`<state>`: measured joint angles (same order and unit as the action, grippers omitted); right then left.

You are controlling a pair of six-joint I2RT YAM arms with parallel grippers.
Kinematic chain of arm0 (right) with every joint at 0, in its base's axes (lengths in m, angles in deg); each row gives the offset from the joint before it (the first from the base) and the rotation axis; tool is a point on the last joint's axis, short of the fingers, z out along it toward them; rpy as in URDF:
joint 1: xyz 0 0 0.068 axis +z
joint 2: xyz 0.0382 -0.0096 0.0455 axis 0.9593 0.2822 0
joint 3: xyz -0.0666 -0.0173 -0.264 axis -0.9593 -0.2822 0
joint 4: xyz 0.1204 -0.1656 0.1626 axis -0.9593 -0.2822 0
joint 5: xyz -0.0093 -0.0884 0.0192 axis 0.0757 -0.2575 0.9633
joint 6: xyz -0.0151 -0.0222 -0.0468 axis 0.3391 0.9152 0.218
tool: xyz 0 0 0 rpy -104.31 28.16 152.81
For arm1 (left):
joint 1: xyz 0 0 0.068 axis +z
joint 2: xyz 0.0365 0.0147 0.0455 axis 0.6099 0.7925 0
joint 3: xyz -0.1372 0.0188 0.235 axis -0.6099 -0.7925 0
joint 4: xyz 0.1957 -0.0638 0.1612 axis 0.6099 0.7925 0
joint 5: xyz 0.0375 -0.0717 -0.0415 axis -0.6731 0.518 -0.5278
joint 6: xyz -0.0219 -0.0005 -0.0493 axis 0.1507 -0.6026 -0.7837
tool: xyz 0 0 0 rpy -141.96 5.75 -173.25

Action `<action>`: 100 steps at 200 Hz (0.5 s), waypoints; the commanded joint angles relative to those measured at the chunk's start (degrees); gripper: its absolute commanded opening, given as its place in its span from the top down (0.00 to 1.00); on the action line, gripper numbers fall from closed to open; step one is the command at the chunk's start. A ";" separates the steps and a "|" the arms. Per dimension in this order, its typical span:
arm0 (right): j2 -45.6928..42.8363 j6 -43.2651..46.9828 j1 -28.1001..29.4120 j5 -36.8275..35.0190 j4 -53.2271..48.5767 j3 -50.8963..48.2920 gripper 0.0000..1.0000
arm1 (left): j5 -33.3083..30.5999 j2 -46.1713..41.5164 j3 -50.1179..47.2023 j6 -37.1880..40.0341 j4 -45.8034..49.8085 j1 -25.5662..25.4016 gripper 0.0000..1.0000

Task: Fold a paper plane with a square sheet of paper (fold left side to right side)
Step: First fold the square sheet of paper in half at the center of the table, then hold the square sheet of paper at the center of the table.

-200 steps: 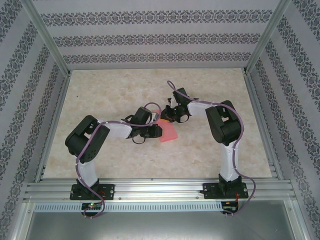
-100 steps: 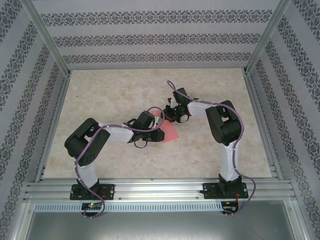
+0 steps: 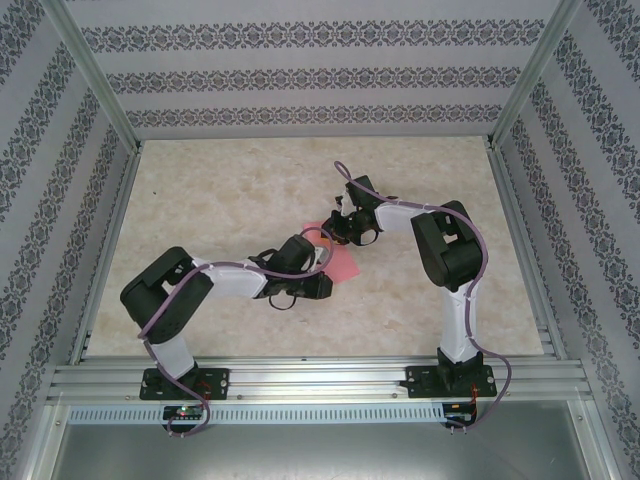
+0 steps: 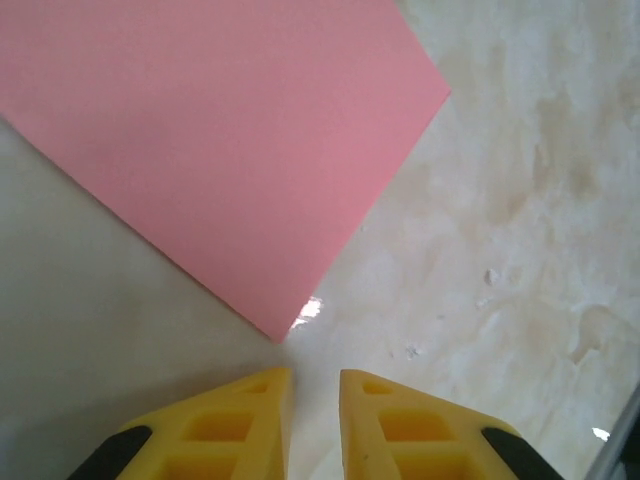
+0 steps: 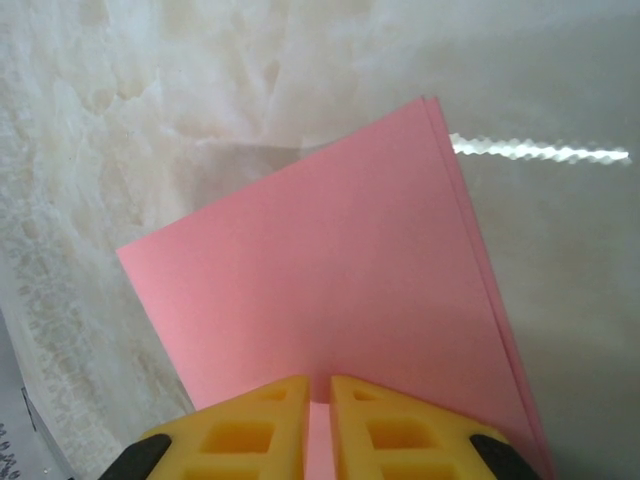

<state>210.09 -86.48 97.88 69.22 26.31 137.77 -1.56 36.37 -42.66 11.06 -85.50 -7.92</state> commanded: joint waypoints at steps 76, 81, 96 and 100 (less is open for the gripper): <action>-11.58 3.38 -0.60 -4.73 -5.56 0.64 0.62 | 4.19 -9.88 -0.45 -5.72 1.74 10.30 0.73; -12.68 3.70 -0.75 -4.94 -5.81 0.11 0.60 | 4.27 -9.82 -0.43 -5.76 1.64 10.42 0.73; -15.48 4.36 -1.19 -5.54 -6.37 -2.11 0.56 | 4.26 -9.13 0.42 -5.72 1.74 10.56 0.73; -16.20 4.55 -1.36 -5.57 -6.42 -2.89 0.55 | 4.37 -8.89 0.65 -5.71 1.64 10.59 0.73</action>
<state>199.56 -84.23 97.64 65.72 21.56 137.57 1.00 27.39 -42.47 6.81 -83.01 2.49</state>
